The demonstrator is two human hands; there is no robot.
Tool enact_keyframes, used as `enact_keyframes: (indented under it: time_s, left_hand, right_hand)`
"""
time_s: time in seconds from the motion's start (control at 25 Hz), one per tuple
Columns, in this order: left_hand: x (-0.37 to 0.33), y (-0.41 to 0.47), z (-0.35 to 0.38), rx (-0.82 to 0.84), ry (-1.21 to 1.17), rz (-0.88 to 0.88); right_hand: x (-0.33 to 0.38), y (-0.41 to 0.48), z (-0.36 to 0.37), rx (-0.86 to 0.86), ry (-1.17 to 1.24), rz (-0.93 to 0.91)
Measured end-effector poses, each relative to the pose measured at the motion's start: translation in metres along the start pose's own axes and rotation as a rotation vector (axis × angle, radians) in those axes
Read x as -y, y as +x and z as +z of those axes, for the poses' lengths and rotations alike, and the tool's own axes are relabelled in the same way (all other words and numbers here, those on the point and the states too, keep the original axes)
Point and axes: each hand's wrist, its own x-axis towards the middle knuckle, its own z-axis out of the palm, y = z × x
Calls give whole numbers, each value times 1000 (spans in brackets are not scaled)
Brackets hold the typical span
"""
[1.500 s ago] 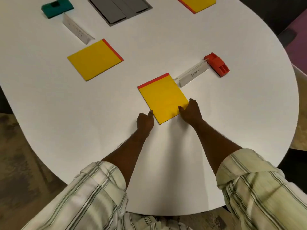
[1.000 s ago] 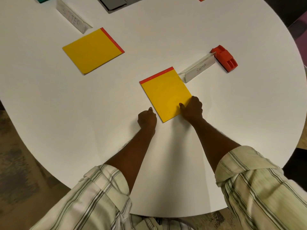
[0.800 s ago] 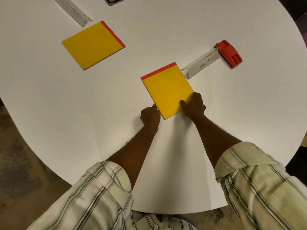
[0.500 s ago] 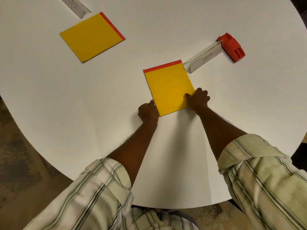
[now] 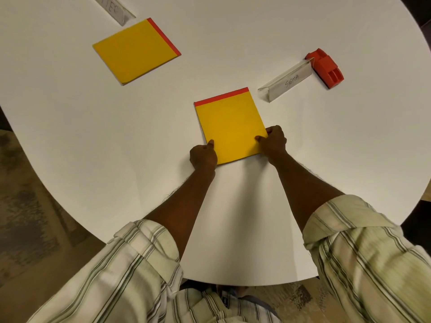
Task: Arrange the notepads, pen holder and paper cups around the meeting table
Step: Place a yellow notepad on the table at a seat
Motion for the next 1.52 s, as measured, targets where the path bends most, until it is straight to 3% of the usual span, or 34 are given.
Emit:
enact_keyframes:
  time_s: [0.16,0.32,0.48,0.76,0.88,1.24,1.52]
  left_hand:
    - [12,-11,-13,69,85,-14]
    - [32,-43,-35,-3,-275,19]
    - [53,-85,-62,70,-475,58]
    - [100,-172,-128,95,-605,167]
    - [121,-199,-170,97,-623,177]
    - [168,-197,-298,-11,-654,241]
    - [193,-146,-466,88,-521,362]
  right_hand:
    - [2,-23,-1,14,54,-70]
    - [3,-61,-8,74,146,-135]
    - [-8,-113,-13,145,240,-172]
    - [-43,-220,-26,409,502,-61]
    - [-45,-273,-19,464,489,-89]
    - [10,-387,60,464,501,-332]
    - [107,-472,172,433,551,-426]
